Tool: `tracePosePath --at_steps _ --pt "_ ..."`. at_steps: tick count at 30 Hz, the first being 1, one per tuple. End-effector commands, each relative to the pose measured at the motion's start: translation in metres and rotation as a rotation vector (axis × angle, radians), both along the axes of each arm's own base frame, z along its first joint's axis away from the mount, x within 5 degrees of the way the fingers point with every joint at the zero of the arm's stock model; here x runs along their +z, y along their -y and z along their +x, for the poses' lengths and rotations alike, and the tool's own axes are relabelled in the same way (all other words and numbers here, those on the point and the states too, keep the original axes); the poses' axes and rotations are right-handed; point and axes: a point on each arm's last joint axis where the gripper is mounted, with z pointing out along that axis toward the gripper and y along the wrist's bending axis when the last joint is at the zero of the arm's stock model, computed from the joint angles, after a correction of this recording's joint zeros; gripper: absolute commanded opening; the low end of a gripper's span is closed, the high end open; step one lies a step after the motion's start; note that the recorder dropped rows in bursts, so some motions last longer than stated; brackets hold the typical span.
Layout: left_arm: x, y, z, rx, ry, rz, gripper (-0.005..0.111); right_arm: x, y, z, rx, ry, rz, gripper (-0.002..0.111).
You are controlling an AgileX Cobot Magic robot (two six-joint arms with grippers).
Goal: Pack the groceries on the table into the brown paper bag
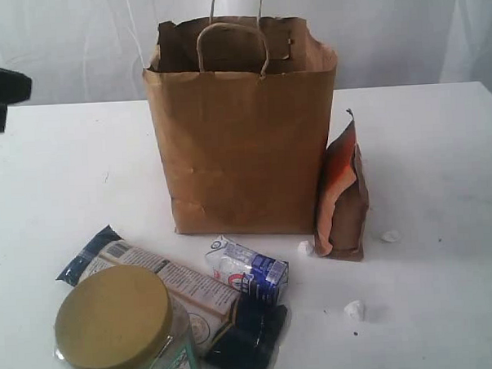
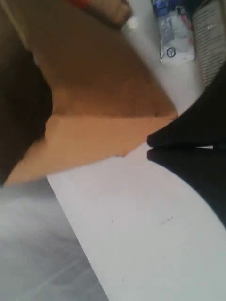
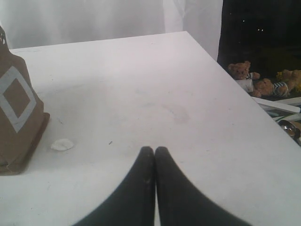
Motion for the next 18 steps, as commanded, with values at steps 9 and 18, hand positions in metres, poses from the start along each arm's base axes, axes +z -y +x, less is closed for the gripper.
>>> tracePosePath --at_steps 9,18 --pt "0.011 0.023 -0.095 -0.567 -0.014 0.035 0.000 -0.001 0.000 0.000 0.003 0.002 -0.010 0.000" --pt "-0.001 0.017 -0.103 -0.669 -0.041 0.224 0.000 -0.001 0.000 0.000 0.003 0.002 -0.010 0.000"
